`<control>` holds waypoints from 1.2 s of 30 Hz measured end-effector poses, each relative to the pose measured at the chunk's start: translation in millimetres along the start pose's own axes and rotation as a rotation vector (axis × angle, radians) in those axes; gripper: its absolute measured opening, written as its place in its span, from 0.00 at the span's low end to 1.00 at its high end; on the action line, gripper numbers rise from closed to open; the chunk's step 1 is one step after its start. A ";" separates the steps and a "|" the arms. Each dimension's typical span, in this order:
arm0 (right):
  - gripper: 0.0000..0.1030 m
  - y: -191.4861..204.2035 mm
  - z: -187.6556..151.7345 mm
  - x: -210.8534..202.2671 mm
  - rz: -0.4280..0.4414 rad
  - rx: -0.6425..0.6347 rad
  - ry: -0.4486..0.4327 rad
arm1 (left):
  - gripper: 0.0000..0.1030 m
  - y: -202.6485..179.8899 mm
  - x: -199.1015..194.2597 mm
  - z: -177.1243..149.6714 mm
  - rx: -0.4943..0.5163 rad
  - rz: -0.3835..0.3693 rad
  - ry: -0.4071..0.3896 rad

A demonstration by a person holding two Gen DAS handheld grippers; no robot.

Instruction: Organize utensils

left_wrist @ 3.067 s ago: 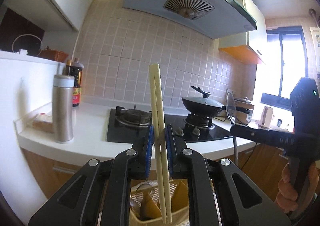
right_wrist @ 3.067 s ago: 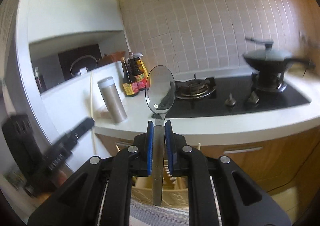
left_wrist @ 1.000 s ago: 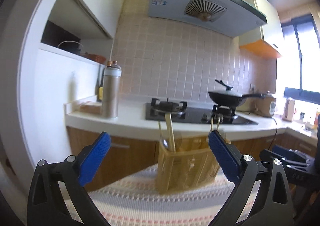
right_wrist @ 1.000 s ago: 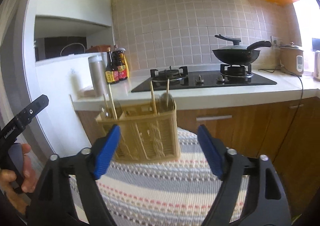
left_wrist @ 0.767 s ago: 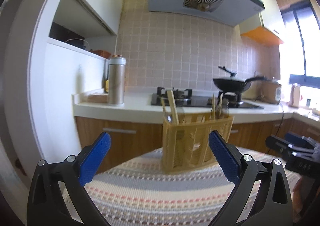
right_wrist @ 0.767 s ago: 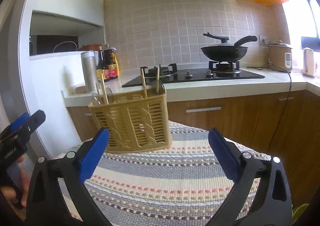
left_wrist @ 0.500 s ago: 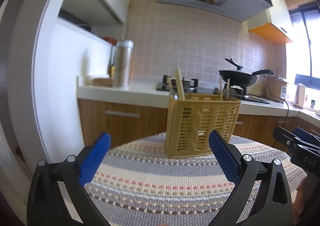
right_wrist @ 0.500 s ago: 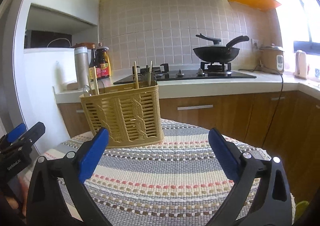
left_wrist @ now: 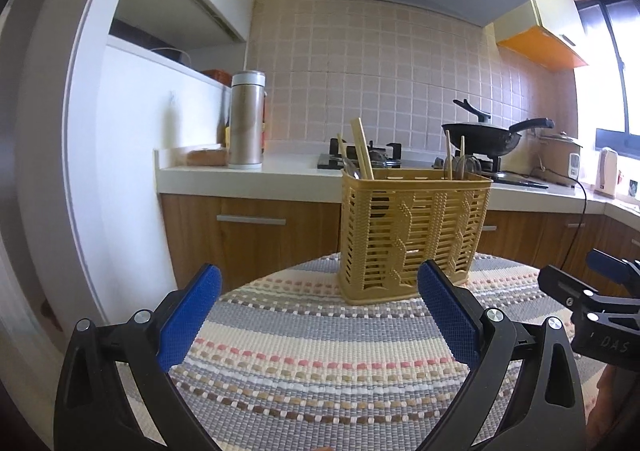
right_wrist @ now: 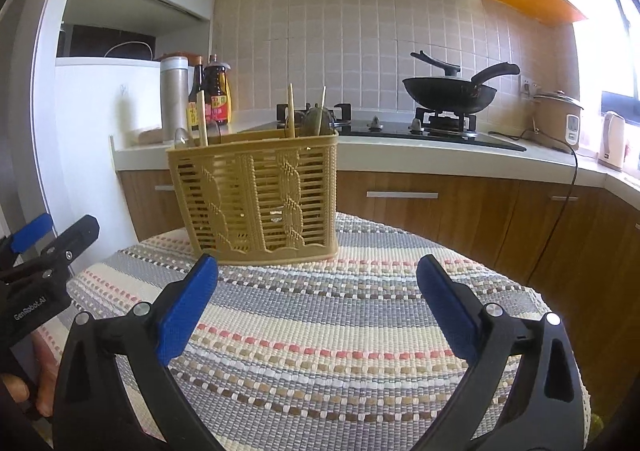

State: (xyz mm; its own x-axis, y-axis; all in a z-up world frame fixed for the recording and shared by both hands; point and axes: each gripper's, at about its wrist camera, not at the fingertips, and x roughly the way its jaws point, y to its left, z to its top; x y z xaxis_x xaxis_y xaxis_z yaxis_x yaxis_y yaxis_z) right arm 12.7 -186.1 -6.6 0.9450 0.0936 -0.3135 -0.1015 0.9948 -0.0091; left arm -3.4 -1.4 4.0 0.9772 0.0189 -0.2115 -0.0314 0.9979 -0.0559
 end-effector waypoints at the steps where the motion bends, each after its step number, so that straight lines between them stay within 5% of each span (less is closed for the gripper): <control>1: 0.92 0.3 -0.1 1.0 -0.001 -0.003 0.002 | 0.92 -0.2 0.0 -0.2 0.001 -0.002 0.001; 36: 0.92 -0.4 -1.4 4.8 0.005 0.005 0.027 | 0.93 -5.4 -0.3 1.9 0.009 -0.013 0.005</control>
State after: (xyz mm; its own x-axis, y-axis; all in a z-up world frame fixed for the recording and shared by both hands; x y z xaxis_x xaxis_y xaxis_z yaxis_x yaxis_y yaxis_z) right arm 16.8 -186.1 -9.5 0.9356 0.0974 -0.3394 -0.1046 0.9945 -0.0029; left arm -3.1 -6.7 6.1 0.9765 0.0057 -0.2156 -0.0169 0.9986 -0.0501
